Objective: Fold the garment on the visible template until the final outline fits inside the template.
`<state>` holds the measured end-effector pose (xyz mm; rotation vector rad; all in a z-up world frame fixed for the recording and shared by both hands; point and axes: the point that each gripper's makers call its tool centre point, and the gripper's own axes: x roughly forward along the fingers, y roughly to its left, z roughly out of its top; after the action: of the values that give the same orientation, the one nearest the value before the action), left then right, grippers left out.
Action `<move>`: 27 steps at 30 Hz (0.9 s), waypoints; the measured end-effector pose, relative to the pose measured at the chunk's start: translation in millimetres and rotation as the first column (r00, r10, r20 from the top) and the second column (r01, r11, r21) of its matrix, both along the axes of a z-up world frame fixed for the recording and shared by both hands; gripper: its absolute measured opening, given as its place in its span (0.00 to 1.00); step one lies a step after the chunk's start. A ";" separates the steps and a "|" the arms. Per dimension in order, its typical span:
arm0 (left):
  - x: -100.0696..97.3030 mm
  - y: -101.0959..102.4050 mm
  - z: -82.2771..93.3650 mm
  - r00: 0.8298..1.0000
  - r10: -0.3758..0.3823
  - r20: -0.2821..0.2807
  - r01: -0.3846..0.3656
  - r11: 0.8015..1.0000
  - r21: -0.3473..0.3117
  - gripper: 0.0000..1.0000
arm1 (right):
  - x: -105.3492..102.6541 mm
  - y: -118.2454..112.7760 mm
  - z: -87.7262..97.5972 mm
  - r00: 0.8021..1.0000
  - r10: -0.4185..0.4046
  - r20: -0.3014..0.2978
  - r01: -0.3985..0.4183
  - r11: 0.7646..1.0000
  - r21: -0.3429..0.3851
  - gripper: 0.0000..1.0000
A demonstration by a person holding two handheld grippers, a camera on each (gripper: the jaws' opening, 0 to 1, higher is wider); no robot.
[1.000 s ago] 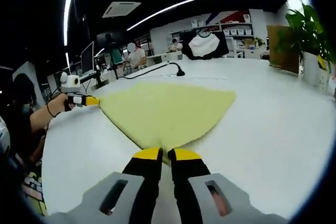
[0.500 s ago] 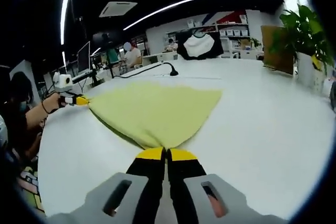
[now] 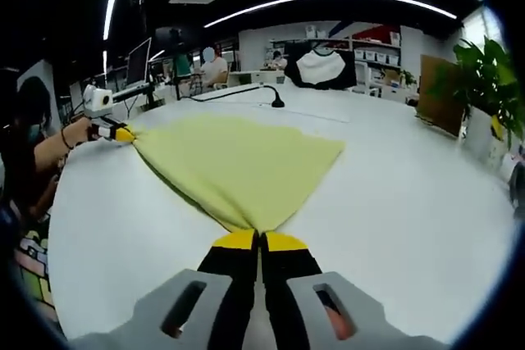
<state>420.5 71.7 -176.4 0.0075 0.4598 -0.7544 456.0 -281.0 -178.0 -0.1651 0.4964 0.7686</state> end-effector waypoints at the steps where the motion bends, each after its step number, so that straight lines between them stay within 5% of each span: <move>1: -0.4 -0.4 -0.4 1.000 0.002 -0.003 -0.002 1.000 -0.006 0.02 | -0.1 0.1 -0.2 1.000 0.000 -0.002 0.000 1.000 0.004 0.00; 8: -6.3 -5.8 3.9 1.000 0.002 0.001 -0.002 0.999 -0.032 0.03 | -4.8 6.8 1.3 1.000 0.024 -0.019 -0.023 0.999 0.034 0.00; 11: -4.6 4.7 8.0 0.998 0.049 0.036 -0.051 0.998 0.036 0.09 | -3.8 3.8 10.9 1.000 -0.003 0.005 0.003 0.999 0.051 0.10; 18: -6.8 20.2 46.5 0.981 0.147 0.130 -0.145 0.989 -0.021 0.13 | 0.9 -3.4 43.0 0.993 -0.085 0.083 0.075 0.991 0.111 0.10; 23: 1.6 11.7 72.6 0.960 0.212 0.184 -0.194 0.974 -0.113 0.09 | 0.5 24.6 56.7 0.988 -0.073 0.139 0.057 0.991 0.119 0.09; 27: 11.7 5.5 60.5 0.956 0.240 0.171 -0.238 0.971 -0.037 0.01 | -0.6 56.6 59.9 0.987 -0.049 0.152 0.028 0.990 0.142 0.08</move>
<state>432.2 77.2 -115.9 0.0027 0.2814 -0.5136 455.4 -224.4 -118.1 -0.0842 0.2962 0.7433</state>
